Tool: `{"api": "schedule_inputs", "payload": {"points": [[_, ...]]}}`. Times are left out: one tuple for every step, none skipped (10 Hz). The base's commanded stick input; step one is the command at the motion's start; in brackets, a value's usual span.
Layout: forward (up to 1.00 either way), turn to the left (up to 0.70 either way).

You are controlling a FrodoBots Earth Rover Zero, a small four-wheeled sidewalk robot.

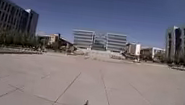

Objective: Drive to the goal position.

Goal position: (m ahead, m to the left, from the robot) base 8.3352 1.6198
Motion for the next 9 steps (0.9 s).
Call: {"api": "schedule_inputs", "payload": {"points": [[0.70,0.00],[0.70,0.00],[0.70,0.00],[0.70,0.00],[0.70,0.00],[0.70,0.00],[0.70,0.00],[0.70,0.00],[0.70,0.00]]}}
